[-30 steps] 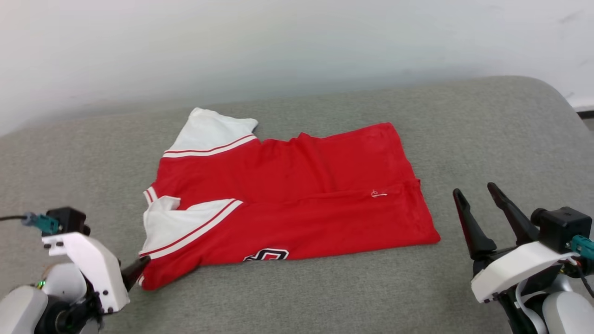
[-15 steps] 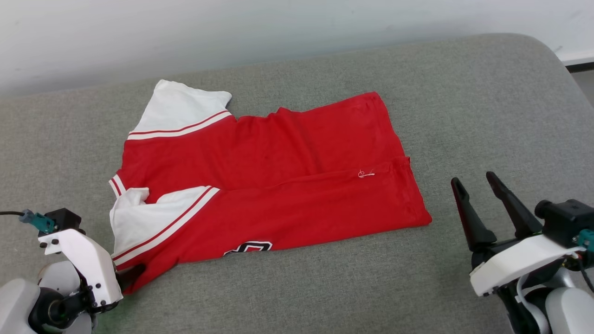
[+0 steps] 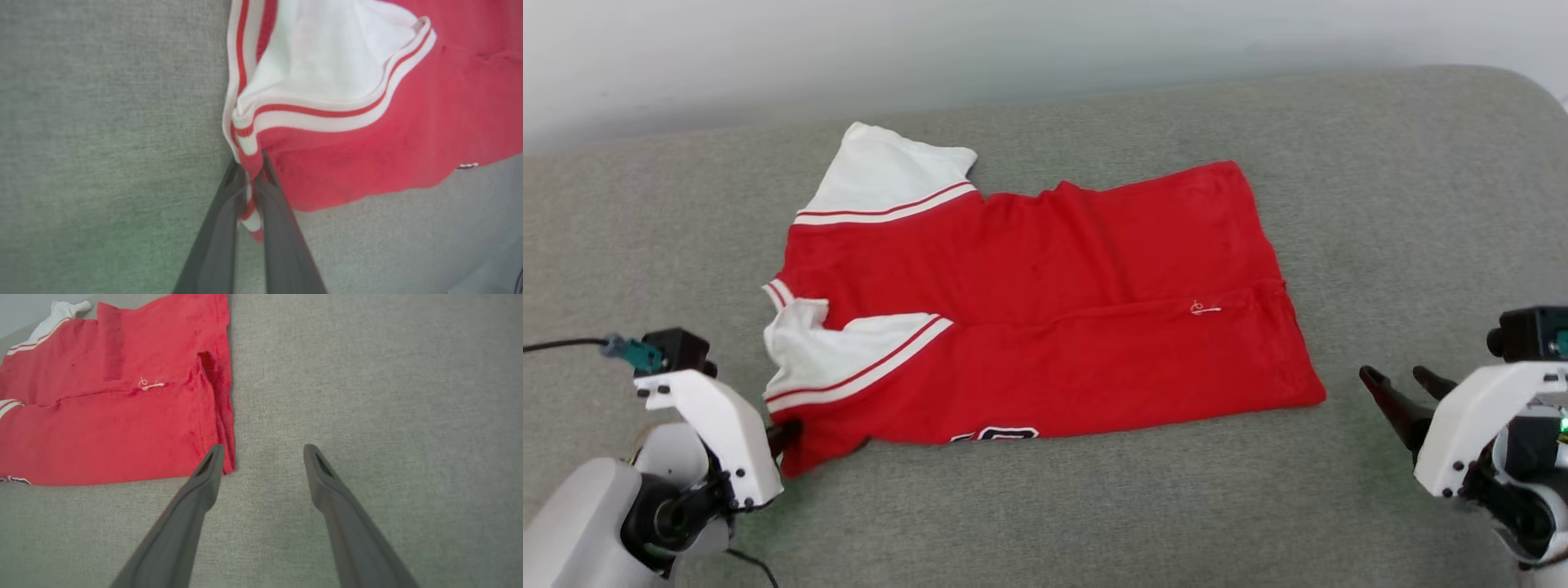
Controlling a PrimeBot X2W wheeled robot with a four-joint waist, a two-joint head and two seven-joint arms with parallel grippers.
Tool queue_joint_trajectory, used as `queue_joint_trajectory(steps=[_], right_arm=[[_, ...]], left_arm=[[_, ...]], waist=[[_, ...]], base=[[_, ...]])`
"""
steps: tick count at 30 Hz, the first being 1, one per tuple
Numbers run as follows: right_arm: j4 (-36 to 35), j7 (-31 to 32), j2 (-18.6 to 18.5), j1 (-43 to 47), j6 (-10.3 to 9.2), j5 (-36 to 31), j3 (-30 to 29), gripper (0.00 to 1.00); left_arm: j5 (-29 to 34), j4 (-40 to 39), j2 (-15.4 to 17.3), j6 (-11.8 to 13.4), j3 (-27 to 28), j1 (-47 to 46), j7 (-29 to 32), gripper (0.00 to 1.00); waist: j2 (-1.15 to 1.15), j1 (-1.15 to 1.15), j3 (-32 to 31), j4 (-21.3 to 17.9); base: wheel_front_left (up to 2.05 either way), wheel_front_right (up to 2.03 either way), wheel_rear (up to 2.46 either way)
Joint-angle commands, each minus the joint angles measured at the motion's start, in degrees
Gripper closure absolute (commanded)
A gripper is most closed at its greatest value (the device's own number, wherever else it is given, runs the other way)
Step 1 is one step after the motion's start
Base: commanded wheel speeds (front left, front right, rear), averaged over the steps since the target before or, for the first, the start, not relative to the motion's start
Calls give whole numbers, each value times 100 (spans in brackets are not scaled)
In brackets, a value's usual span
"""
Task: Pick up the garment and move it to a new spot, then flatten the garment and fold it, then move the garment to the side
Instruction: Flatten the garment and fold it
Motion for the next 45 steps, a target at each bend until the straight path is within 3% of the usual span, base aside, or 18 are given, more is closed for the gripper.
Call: queue_joint_trajectory(steps=[1, 6, 16, 17, 18, 19, 31, 38, 45], right_arm=[[139, 529, -46, -204, -4, 85, -32, 0], [571, 1583, 79, -708, -5, 142, -99, 0], [1826, 1935, 443, -1382, -5, 38, 33, 0], [1955, 1993, 468, -1367, -5, 69, 73, 16], [2061, 2050, 495, -1349, -4, 100, 115, 67], [2123, 2067, 501, -1347, -4, 132, 153, 100], [1774, 1742, 75, -1542, -4, 394, 440, 100], [1500, 1774, -11, -1222, -4, 433, 542, 100], [1090, 2010, 25, -509, -4, 466, 406, 100]], left_arm=[[63, -146, 15, -28, -28, -136, -34, 100], [196, -572, 42, -26, -39, -334, -99, 100], [390, -974, -119, 39, -226, -648, -25, 100], [390, -981, -123, 47, -229, -643, -32, 100], [382, -987, -125, 54, -228, -626, -42, 100], [366, -989, -129, 60, -231, -597, -37, 100], [301, -1029, -117, 141, -178, -335, -167, 100], [263, -1066, -110, 189, -206, -92, -211, 100], [122, -1227, -5, 401, -160, 440, -167, 100]], waist=[[0, 0, 46, 171], [0, 0, 226, 446], [0, 0, 577, 744], [0, 0, 582, 748], [0, 0, 582, 747], [0, 0, 577, 744], [0, 0, 39, 660], [0, 0, -518, 686], [0, 0, -1061, 724]], base=[[0, 0, 0], [0, 0, 0], [0, 0, 0], [0, 0, 0], [0, 0, 0], [0, 0, 0], [0, 0, 0], [0, 0, 0], [0, 0, 0]])
